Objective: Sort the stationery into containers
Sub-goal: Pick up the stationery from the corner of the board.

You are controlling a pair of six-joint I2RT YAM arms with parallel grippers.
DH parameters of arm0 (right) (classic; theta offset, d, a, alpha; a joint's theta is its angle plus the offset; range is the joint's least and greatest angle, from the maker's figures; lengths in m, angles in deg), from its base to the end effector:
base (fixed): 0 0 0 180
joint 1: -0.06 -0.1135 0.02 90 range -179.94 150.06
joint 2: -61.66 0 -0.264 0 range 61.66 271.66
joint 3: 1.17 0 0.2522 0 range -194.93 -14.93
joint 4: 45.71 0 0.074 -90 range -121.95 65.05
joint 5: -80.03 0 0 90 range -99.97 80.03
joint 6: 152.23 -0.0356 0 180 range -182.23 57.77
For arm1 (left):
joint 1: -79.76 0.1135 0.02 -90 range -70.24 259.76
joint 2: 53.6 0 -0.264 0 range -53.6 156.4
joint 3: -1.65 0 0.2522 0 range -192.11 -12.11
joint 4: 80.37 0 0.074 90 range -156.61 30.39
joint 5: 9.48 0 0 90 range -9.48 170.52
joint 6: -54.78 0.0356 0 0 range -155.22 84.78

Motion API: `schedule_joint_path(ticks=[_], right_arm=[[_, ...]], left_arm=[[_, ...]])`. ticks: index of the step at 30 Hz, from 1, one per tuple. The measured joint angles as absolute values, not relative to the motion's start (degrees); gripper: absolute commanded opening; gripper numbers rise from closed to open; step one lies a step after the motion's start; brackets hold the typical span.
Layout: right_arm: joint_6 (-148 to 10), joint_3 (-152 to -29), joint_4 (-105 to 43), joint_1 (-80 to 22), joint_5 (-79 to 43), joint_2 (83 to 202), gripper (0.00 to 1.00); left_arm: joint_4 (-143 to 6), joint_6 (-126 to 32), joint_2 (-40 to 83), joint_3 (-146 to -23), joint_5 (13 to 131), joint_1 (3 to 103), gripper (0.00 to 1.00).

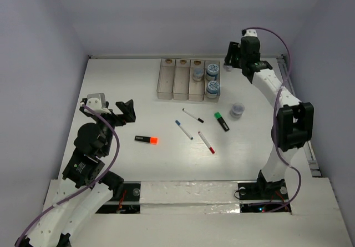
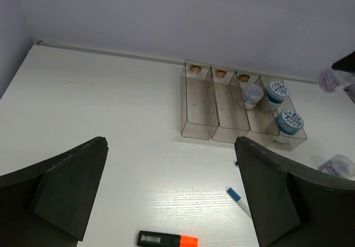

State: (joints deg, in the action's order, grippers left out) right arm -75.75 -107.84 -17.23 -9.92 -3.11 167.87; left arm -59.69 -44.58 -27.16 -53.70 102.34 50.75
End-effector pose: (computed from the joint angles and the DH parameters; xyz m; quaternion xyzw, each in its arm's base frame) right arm 0.4365 0.0725 0.3177 0.0572 0.8544 0.0545 0.5136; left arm 0.1029 -0.0419 0.3683 -0.0313 0.6577 -0.1270 0.7418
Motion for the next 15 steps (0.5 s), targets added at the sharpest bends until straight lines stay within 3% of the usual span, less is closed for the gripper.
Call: schedule_joint_path(ticks=[8, 15], right_arm=[[-75.2, -107.95, -21.51, -24.3, -7.33, 166.91, 0.43], [-74.39, -109.63, -19.39, -26.25, -8.23, 175.32, 0.43]], left_arm=[[-59.67, -44.6, -27.22, -53.7, 102.34, 50.75, 0.99], [-59.72, -44.67, -27.6, -53.7, 102.34, 50.75, 0.99]])
